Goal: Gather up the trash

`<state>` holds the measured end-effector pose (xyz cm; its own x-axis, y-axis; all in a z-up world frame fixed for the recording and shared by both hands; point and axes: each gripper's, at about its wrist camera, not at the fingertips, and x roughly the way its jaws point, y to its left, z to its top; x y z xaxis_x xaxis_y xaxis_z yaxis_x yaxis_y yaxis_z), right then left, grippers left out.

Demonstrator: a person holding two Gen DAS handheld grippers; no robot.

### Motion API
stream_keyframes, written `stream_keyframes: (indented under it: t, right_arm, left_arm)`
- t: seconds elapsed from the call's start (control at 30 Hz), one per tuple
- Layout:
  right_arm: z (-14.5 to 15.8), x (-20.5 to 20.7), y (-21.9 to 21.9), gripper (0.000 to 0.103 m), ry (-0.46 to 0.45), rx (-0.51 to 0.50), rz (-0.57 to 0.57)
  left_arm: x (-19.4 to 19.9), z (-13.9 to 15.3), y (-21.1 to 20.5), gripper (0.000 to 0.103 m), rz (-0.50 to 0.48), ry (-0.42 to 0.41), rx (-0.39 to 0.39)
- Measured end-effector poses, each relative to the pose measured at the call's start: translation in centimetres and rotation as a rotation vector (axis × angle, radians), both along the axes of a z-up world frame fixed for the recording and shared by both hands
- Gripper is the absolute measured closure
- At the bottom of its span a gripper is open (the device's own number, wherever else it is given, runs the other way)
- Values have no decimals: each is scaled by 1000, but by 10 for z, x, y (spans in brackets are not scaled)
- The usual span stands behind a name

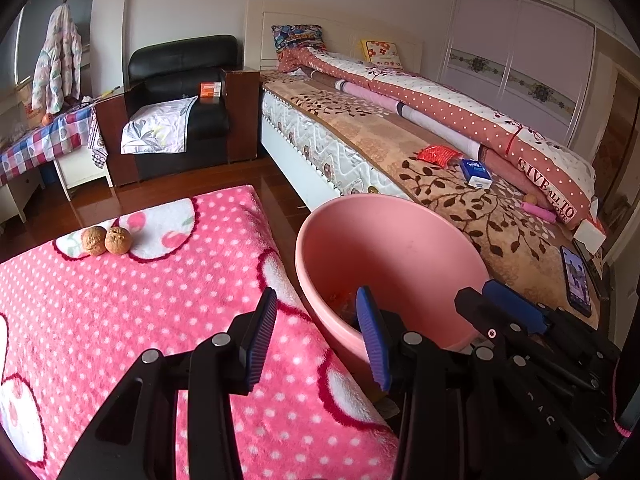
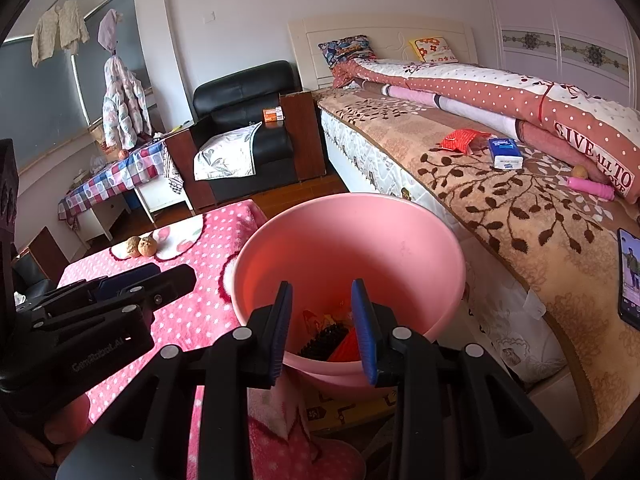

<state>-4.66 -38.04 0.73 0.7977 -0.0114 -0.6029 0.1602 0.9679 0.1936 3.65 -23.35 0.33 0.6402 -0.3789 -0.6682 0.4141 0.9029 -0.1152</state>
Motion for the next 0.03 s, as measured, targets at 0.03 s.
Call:
stream_keyframes:
  t: [0.03]
  right_arm:
    - [-1, 1, 1, 72, 1, -1, 1]
  left_arm:
    - [1, 0, 0, 62, 1, 2, -1]
